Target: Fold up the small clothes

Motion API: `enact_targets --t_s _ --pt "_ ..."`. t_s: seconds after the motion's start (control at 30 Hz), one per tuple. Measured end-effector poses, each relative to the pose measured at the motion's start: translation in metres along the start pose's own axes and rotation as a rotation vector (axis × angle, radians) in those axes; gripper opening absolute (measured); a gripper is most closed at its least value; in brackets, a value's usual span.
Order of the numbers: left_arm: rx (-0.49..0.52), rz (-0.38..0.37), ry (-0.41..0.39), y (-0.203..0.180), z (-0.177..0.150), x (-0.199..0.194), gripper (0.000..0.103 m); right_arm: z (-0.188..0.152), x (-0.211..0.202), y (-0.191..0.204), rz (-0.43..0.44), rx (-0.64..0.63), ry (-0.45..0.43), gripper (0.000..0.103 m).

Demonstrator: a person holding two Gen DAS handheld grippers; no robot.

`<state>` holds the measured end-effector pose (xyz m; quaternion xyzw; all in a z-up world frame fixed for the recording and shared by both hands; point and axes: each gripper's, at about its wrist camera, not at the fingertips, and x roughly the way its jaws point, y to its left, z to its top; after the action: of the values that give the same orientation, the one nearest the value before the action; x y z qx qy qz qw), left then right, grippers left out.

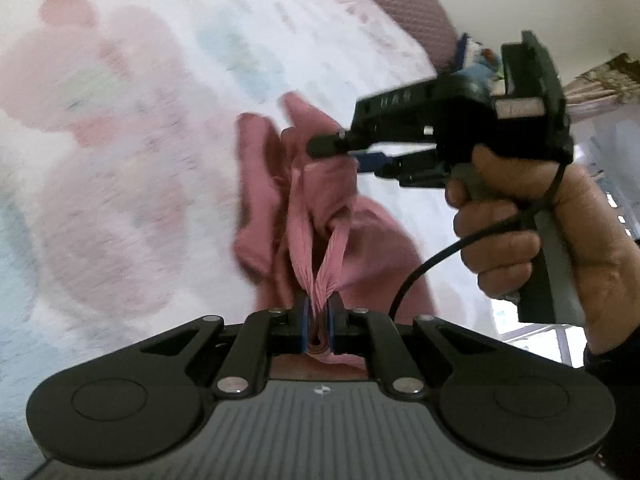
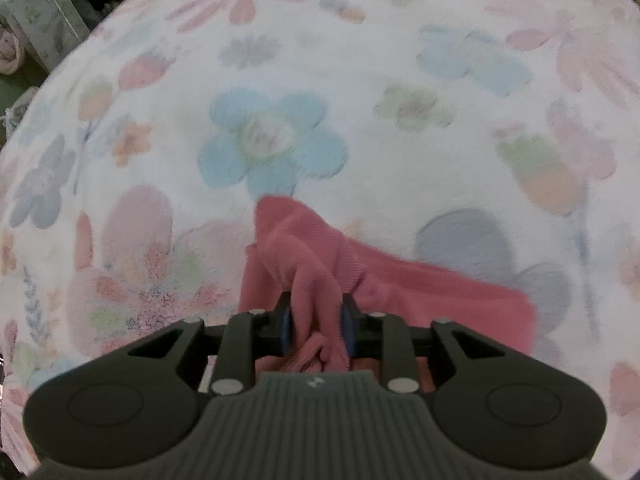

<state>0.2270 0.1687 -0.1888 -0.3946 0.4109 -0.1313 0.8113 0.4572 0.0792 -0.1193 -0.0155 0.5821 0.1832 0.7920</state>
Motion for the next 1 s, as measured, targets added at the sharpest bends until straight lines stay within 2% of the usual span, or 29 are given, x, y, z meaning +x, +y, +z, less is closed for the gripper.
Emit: enact_targets --t_s 0.03,0.07,0.13,0.23,0.3,0.4,0.47,0.53,0.63,0.67,0.83,0.9,0.97,1.0 --pt "-0.007 0.007 0.004 0.004 -0.001 -0.001 0.009 -0.001 0.005 0.004 0.032 0.012 0.002 0.032" --pt "-0.013 0.011 0.007 0.007 -0.002 -0.001 0.009 -0.001 0.004 0.006 0.07 0.03 -0.007 0.035" --pt "-0.015 0.025 0.012 0.011 -0.004 -0.001 0.009 -0.002 -0.008 0.007 0.168 0.054 -0.055 0.034" --pt "-0.034 0.038 0.015 0.013 -0.004 0.001 0.012 -0.006 -0.034 0.003 0.215 0.045 -0.124 0.035" --pt "-0.042 0.048 0.013 0.012 -0.002 0.002 0.013 -0.011 -0.052 -0.006 0.197 0.034 -0.16 0.035" --pt "-0.045 0.061 0.013 0.013 0.001 0.0 0.02 -0.03 -0.073 -0.018 0.098 -0.016 -0.197 0.036" --pt "-0.047 0.063 0.015 0.013 0.0 -0.006 0.029 -0.051 -0.086 -0.032 0.044 -0.032 -0.223 0.041" --pt "-0.052 0.057 0.013 0.013 0.002 -0.015 0.032 -0.075 -0.095 -0.049 0.022 -0.015 -0.243 0.047" --pt "-0.007 0.073 -0.028 0.008 0.009 -0.027 0.044 -0.118 -0.1 -0.082 -0.025 0.04 -0.261 0.047" --pt "0.018 0.081 -0.044 0.003 0.013 -0.029 0.049 -0.134 -0.101 -0.092 -0.031 0.068 -0.265 0.047" --pt "0.099 0.107 -0.075 -0.022 0.041 -0.017 0.054 -0.189 -0.098 -0.126 0.014 0.211 -0.29 0.048" --pt "0.114 0.129 -0.088 -0.032 0.056 -0.009 0.055 -0.196 -0.096 -0.13 0.032 0.238 -0.313 0.048" --pt "0.135 0.164 -0.106 -0.043 0.068 0.001 0.065 -0.195 -0.094 -0.128 0.043 0.253 -0.338 0.048" --pt "0.149 0.184 -0.104 -0.049 0.075 0.01 0.065 -0.193 -0.094 -0.126 0.05 0.26 -0.35 0.048"
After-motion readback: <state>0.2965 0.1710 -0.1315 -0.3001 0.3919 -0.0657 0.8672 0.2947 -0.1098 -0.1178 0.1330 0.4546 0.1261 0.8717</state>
